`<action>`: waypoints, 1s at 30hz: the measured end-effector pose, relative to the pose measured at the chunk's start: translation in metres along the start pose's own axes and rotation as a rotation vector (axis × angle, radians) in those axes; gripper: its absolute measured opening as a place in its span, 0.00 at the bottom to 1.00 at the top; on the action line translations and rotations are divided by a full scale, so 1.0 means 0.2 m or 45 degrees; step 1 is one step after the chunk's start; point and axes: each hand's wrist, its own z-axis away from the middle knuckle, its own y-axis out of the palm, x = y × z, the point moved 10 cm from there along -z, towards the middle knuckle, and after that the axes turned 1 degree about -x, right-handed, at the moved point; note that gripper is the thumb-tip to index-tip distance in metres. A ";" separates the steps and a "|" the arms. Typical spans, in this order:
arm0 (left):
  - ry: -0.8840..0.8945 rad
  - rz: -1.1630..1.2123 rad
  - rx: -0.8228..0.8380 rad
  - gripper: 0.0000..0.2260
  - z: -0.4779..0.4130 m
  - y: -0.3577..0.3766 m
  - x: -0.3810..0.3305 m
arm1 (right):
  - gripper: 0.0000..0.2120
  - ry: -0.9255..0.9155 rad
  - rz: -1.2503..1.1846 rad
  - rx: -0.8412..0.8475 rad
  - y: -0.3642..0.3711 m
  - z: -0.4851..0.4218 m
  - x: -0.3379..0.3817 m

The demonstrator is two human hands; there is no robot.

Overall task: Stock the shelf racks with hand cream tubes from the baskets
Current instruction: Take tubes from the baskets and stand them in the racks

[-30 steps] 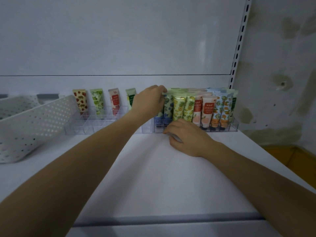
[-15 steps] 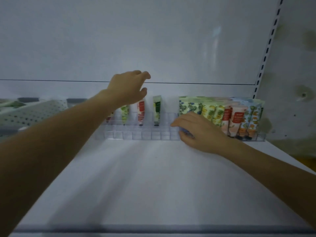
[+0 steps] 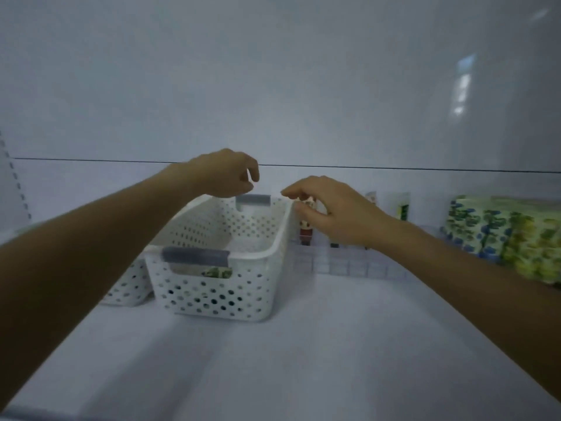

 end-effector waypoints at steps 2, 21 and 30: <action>0.053 0.046 0.169 0.10 0.01 0.10 0.07 | 0.13 0.024 -0.027 0.067 0.08 -0.09 0.04; 0.382 -0.010 1.016 0.18 0.09 0.65 0.02 | 0.06 0.293 -0.134 0.936 0.52 -0.25 0.03; 0.155 0.656 0.382 0.07 -0.12 0.33 0.27 | 0.13 0.348 0.111 1.304 0.64 -0.23 0.14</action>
